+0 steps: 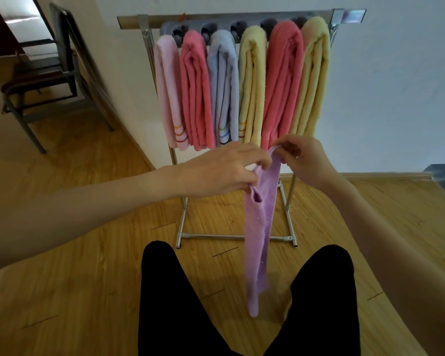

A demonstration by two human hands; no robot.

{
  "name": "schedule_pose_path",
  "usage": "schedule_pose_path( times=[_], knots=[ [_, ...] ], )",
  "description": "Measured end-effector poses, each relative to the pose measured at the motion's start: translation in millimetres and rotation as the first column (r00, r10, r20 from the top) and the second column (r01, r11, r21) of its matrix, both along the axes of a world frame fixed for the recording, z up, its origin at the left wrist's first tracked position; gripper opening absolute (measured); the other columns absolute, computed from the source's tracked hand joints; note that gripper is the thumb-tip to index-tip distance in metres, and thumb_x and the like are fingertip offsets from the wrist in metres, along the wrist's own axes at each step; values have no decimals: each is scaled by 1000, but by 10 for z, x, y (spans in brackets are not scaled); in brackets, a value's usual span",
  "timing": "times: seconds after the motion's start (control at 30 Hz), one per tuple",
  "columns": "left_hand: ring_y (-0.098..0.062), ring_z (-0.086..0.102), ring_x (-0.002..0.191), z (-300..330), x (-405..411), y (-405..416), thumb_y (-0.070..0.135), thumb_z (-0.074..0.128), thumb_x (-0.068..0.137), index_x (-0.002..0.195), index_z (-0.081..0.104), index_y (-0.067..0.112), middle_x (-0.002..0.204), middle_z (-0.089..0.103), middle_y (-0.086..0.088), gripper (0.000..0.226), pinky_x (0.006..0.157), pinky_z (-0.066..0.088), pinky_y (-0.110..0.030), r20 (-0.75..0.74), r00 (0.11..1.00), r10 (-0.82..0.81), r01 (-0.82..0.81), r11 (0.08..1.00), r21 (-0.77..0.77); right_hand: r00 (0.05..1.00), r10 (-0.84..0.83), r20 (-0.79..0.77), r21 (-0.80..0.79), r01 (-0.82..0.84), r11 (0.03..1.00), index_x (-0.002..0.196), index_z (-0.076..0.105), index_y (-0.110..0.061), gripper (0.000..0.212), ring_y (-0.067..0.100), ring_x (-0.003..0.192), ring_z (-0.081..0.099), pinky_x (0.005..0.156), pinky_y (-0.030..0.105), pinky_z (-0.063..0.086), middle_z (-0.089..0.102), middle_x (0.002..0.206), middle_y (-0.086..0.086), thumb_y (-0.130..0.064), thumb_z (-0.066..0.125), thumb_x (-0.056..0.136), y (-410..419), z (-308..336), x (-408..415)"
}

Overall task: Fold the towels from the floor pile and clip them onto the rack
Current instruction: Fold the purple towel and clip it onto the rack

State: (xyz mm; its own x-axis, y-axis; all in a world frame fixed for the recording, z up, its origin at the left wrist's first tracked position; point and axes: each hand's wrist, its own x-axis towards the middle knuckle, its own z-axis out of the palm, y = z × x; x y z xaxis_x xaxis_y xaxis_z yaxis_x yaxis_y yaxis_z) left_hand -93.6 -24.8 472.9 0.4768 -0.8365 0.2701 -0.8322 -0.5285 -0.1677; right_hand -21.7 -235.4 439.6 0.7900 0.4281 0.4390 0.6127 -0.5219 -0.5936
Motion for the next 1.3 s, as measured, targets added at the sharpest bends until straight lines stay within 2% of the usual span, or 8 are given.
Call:
schedule_pose_path(
  times=[0.17,0.27,0.4,0.53,0.83,0.97,1.17,1.3],
  knots=[
    [-21,62,82,-49,19,-47,20,47,95,88,66,12,87,67,-3,21,86,45,-35,70,996,-60,55,996,76,1000,22,-10,20,-22,1000,97,68,-6,13,-4,64,59,62,9,45,60,71,-12,-2,60,89,7,5,-45],
    [-19,60,76,-97,30,-15,19,46,95,91,66,14,81,65,-1,21,76,42,-32,129,989,78,-75,997,-24,997,76,-27,75,-74,994,96,68,-6,11,3,65,62,64,14,50,63,72,-7,-1,62,88,32,46,-111],
    [-19,60,77,-115,61,-16,28,41,97,93,67,12,83,66,-3,31,71,45,-35,48,970,240,-225,951,-212,988,147,-52,150,-138,979,96,69,0,10,11,66,66,65,21,55,69,76,7,0,64,87,67,116,-167],
    [-14,57,72,-143,81,-9,32,49,97,90,67,12,79,66,-1,27,68,43,-30,9,948,317,-294,890,-348,974,220,-58,190,-205,960,98,70,-2,12,12,65,66,64,20,54,69,77,5,-2,64,88,78,178,-204],
    [-11,46,60,-169,69,-28,41,48,95,80,64,13,66,59,1,36,60,35,-26,49,900,432,-371,821,-434,942,308,-136,275,-262,925,104,68,-1,17,11,71,64,69,21,53,70,84,12,-1,59,90,121,180,-265],
    [-10,47,58,-167,86,-65,40,48,95,76,63,13,63,57,2,36,61,32,-24,35,887,461,-395,795,-461,923,339,-180,326,-270,906,110,66,-2,25,19,88,67,80,26,55,70,97,15,5,61,86,87,165,-275],
    [-9,40,56,-43,128,-132,39,52,93,75,62,14,62,46,8,32,61,30,-24,49,905,422,-347,801,-488,982,186,-28,271,-172,947,103,67,-12,26,15,84,65,75,29,56,69,91,0,5,66,83,107,151,-208],
    [-10,51,71,-4,102,-135,33,56,92,95,67,9,80,65,0,26,73,39,-24,70,932,355,-275,821,-501,993,115,-29,356,-97,929,95,64,-16,32,5,82,63,74,25,54,67,87,-7,13,57,83,137,155,-162]
  ],
)
